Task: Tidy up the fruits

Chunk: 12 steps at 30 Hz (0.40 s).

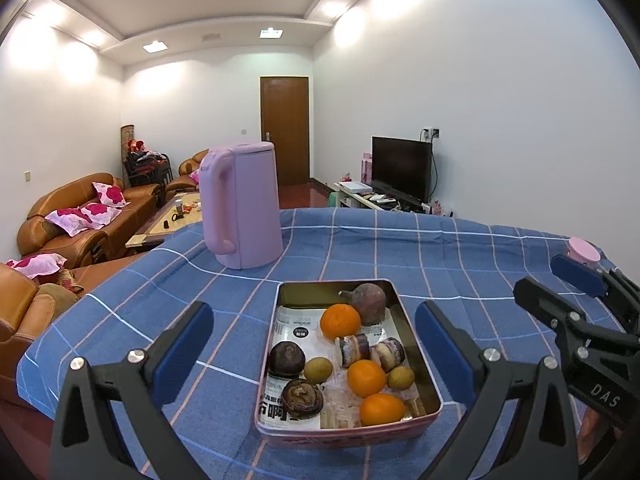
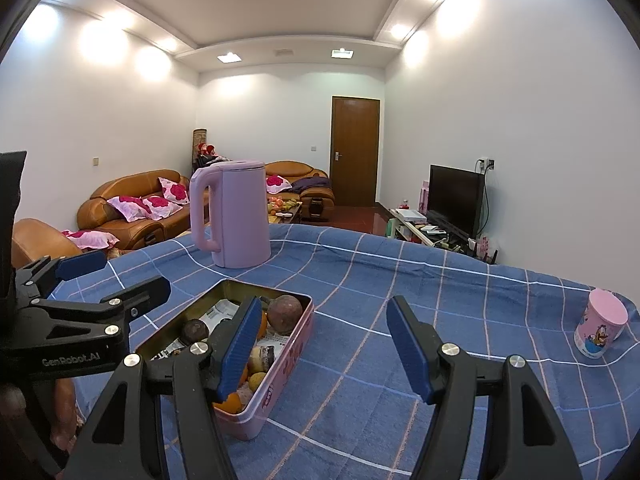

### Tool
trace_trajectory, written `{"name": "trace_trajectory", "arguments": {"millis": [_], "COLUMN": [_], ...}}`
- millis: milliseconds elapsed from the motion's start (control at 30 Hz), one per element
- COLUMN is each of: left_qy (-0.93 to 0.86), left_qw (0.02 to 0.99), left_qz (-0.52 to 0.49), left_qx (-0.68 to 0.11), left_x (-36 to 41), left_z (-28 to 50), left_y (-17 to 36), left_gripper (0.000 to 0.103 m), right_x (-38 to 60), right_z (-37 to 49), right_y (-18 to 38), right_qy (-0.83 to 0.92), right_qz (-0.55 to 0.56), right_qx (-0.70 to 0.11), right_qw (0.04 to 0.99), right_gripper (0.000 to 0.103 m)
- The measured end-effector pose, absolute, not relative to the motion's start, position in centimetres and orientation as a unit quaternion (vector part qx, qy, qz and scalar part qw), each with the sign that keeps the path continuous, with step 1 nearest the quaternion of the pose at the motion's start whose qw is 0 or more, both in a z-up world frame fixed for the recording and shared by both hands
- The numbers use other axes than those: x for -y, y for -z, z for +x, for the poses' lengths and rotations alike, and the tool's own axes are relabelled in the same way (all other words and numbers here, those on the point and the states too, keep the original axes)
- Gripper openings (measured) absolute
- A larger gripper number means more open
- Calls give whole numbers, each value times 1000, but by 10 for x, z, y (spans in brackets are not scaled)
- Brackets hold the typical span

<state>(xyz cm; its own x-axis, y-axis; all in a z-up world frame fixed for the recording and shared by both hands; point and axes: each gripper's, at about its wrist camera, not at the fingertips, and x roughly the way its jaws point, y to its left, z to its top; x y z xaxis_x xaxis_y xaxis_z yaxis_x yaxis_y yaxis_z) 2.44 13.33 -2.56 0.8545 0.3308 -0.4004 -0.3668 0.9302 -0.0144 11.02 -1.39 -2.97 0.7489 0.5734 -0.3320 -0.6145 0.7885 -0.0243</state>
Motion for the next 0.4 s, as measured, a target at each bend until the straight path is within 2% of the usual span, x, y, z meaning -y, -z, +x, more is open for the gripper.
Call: {"name": "trace_trajectory", "arguments": {"millis": [400], "left_qy": [-179], "left_qw": [960], "left_qz": [-24], "left_qx": [-213], "left_x": [-117], "left_z": [37], "left_y": [31], "left_gripper": [103], "right_x": [28], "right_z": [114], "right_y": [33], "right_qy": [-311], "right_qz": [-62], "right_qx": [-162], "right_qw": [935], "right_gripper": [66]}}
